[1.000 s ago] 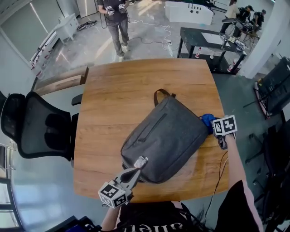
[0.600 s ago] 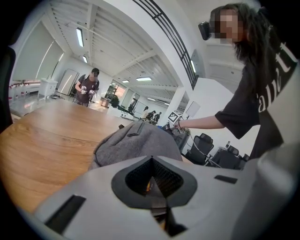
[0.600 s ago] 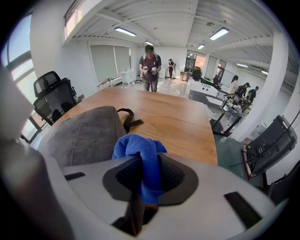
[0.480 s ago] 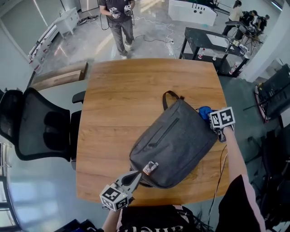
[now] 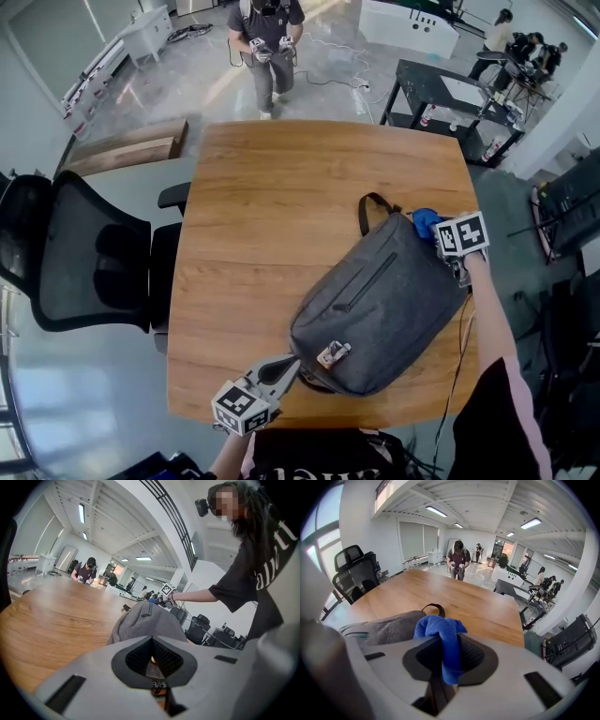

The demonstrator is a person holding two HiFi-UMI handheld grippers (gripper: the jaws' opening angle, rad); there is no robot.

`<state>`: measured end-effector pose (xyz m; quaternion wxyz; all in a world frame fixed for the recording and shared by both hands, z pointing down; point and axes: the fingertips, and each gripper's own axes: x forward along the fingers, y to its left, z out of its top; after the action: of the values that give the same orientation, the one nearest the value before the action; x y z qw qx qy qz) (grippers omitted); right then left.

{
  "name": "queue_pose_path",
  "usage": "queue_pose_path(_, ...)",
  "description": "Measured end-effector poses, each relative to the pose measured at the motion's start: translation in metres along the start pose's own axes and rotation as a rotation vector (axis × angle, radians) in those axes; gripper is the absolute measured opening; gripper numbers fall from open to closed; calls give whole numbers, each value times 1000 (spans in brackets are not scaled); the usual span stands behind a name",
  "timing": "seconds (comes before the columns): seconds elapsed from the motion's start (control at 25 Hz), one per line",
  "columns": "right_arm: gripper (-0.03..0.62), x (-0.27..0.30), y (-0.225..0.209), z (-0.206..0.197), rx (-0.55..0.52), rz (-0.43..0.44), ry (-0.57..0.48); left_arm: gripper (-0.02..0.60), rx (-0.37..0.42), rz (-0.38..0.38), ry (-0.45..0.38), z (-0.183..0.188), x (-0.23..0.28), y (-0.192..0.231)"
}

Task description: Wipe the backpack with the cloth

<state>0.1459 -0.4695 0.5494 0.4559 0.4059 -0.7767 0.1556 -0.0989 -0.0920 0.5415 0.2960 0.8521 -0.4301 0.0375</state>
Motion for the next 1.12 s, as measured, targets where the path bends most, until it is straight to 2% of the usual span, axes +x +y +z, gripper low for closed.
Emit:
queue_pose_path(0.44,78,11,34,50,-96,-40,6,-2,-21,26,-23,-5,-33,48)
queue_pose_path(0.68,78,14,59,69,-153,-35,8,-2,-19,24,-30,-5,-45,59)
queue_pose_path(0.92,78,19,87,76,-251,-33,47,-2,-24,28,-42,-5,-54,68)
queue_pose_path(1.12,78,14,117,71,-296,18,61,-2,-27,31,-50,-6,-61,70)
